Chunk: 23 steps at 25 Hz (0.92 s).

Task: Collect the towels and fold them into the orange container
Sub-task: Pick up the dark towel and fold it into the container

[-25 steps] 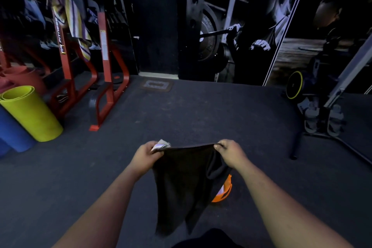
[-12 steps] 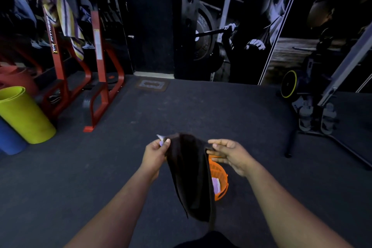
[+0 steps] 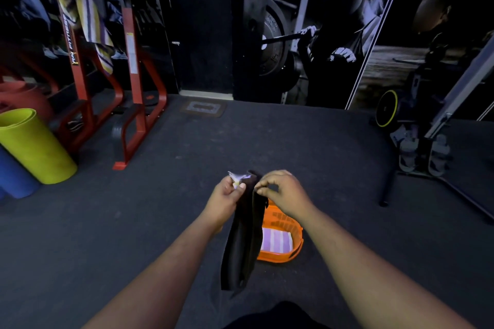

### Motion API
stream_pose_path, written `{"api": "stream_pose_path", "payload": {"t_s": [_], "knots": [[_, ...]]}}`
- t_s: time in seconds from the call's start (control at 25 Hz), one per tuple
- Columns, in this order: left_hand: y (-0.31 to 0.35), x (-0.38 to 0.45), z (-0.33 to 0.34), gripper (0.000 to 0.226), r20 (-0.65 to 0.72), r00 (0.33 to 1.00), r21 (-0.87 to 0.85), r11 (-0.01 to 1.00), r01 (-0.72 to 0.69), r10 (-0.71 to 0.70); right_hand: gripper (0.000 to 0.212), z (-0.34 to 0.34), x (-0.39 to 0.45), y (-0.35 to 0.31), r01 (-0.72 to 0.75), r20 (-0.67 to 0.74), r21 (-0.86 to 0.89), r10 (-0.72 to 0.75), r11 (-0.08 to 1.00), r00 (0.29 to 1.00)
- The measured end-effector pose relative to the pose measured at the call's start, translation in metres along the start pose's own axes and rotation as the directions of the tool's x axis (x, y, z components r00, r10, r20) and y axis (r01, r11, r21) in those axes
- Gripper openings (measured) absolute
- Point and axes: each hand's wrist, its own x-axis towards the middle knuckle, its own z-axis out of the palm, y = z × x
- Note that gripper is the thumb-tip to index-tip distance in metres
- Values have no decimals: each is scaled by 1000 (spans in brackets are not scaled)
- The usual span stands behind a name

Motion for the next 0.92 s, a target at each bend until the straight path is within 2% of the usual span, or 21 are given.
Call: {"api": "stream_pose_path", "payload": {"t_s": [0.12, 0.24, 0.44, 0.6, 0.72, 0.84, 0.92], "knots": [[1, -2, 5, 20, 35, 999, -5, 1000, 9, -8, 7, 5, 5, -5, -169, 11, 86, 169, 982, 986], [2, -2, 6, 22, 35, 999, 7, 999, 32, -32, 15, 9, 10, -6, -247, -45, 14, 247, 969, 968], [-3, 0, 1, 35, 70, 997, -19, 999, 43, -41, 32, 5, 16, -12, -306, -90, -244, 292, 920, 952], [5, 1, 3, 24, 73, 997, -7, 1000, 28, -27, 36, 1, 16, -8, -270, -51, -228, 265, 935, 963], [5, 8, 0, 23, -49, 999, 5, 1000, 7, -7, 40, -3, 9, 6, -143, 89, -439, 201, 887, 975], [7, 18, -17, 21, -265, 964, 49, 999, 2, 11, 43, -15, -10, 32, -37, 274, -667, 291, 744, 917], [5, 25, -31, 20, -366, 930, 168, 985, 32, 33, 41, -24, -22, 49, -68, 239, -740, 357, 669, 903]]}}
